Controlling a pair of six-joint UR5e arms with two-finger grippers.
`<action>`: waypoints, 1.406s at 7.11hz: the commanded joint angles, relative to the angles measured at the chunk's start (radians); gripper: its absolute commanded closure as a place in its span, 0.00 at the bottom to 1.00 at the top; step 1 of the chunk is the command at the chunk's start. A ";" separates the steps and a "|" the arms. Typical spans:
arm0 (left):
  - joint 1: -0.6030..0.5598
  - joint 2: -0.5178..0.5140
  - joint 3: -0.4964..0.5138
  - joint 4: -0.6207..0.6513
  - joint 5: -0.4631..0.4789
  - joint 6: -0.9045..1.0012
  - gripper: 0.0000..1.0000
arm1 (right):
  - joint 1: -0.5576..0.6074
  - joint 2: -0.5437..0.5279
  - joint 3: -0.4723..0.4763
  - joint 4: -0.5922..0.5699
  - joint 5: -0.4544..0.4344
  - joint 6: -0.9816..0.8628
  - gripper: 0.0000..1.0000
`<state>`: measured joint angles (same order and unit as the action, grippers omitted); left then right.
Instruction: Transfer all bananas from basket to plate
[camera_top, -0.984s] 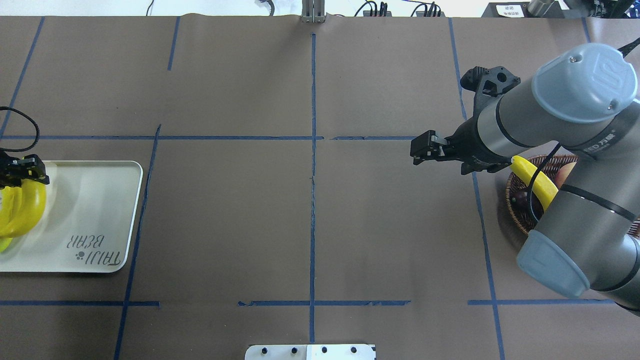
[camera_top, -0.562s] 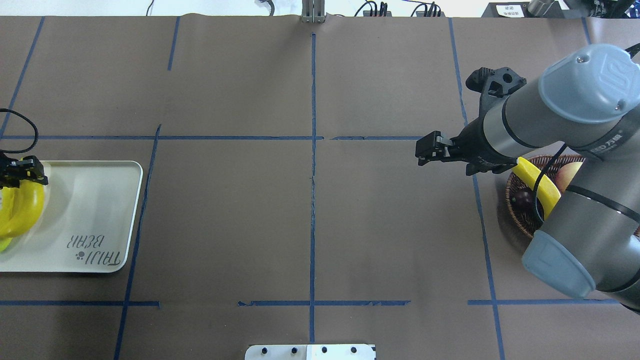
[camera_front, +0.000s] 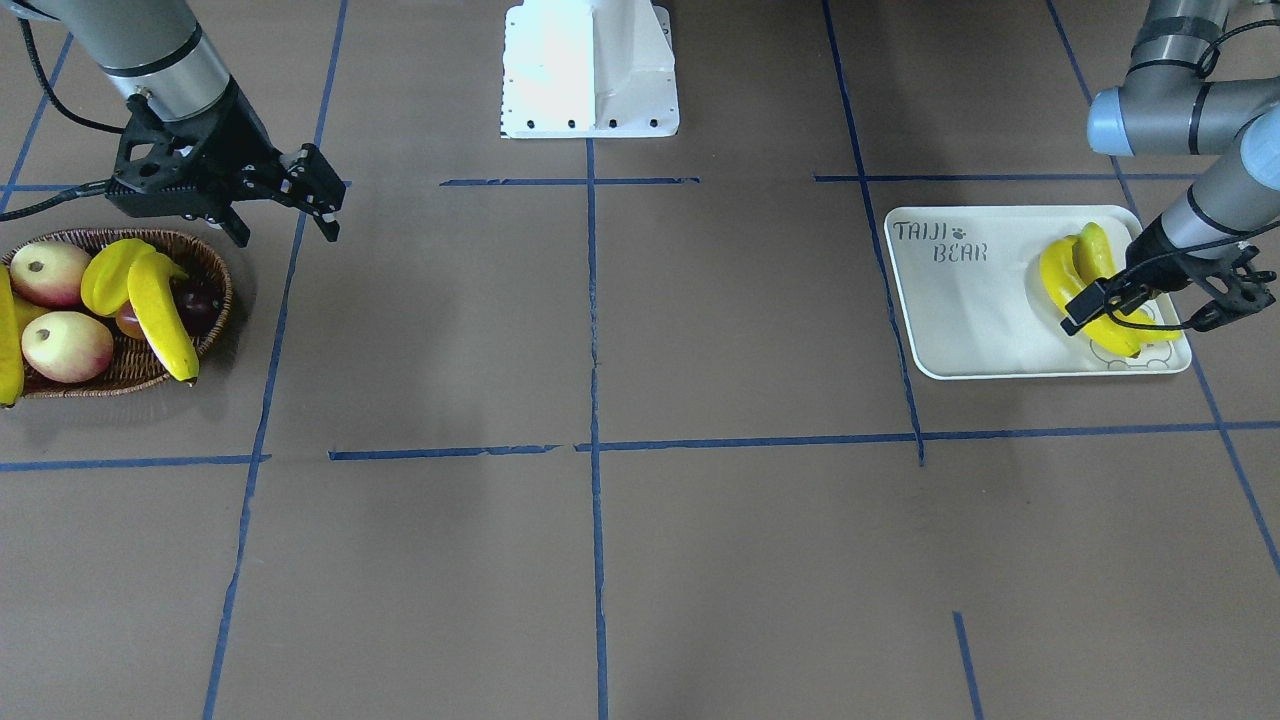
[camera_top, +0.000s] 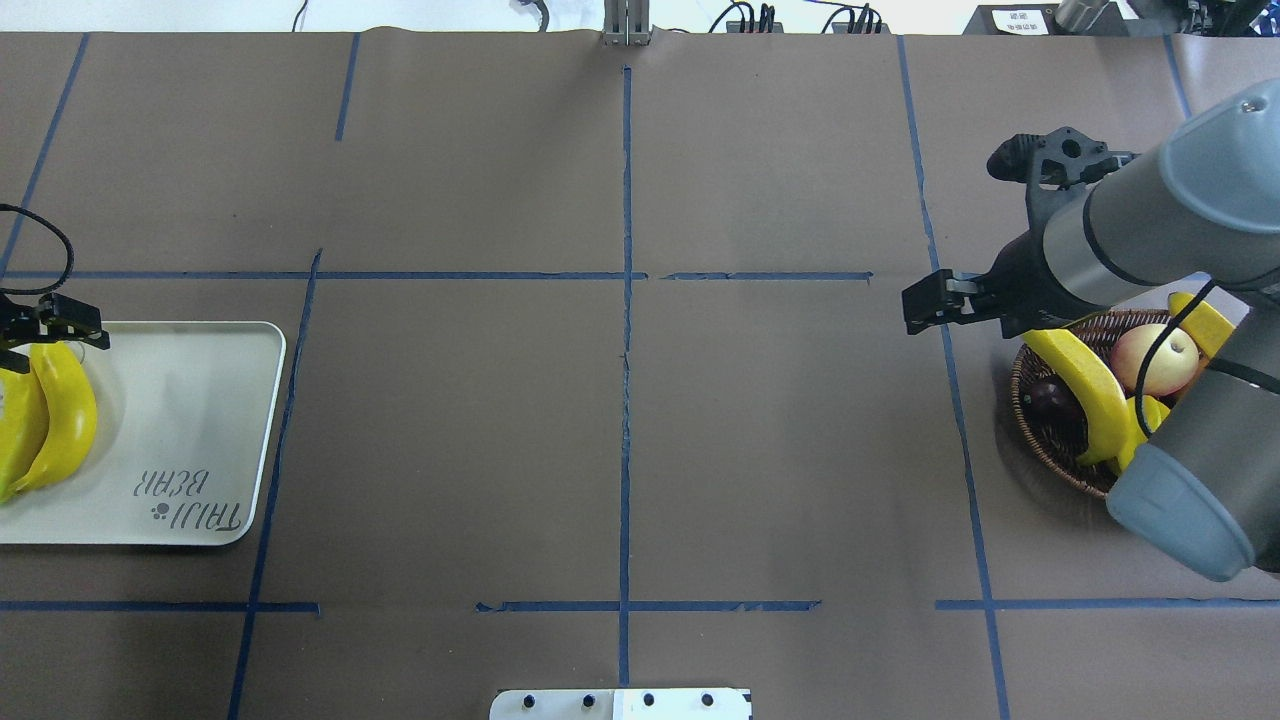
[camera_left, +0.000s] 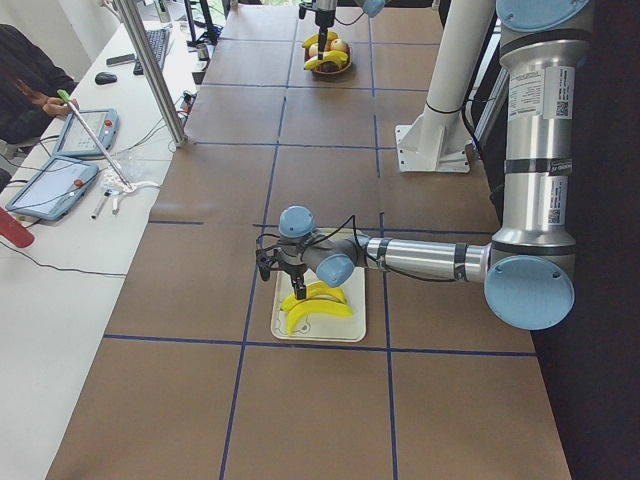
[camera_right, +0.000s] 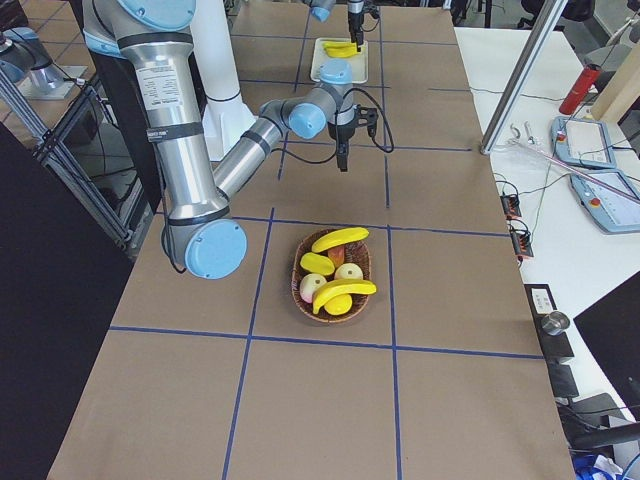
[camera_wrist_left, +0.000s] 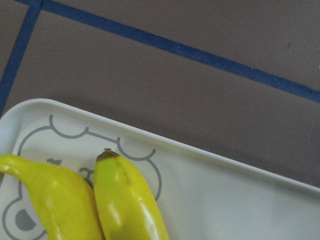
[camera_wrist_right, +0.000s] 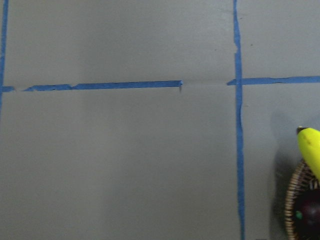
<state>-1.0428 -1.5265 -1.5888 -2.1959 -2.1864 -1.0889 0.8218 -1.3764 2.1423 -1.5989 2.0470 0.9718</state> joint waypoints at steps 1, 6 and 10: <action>-0.052 -0.004 -0.067 0.063 -0.047 0.000 0.00 | 0.083 -0.106 -0.007 0.004 0.022 -0.231 0.00; -0.076 -0.069 -0.254 0.340 -0.058 -0.009 0.00 | 0.123 -0.222 -0.143 0.140 0.099 -0.372 0.00; -0.074 -0.075 -0.254 0.340 -0.058 -0.009 0.00 | 0.117 -0.222 -0.235 0.209 0.107 -0.398 0.01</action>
<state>-1.1170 -1.6006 -1.8423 -1.8562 -2.2442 -1.0983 0.9431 -1.5995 1.9282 -1.3939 2.1537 0.5781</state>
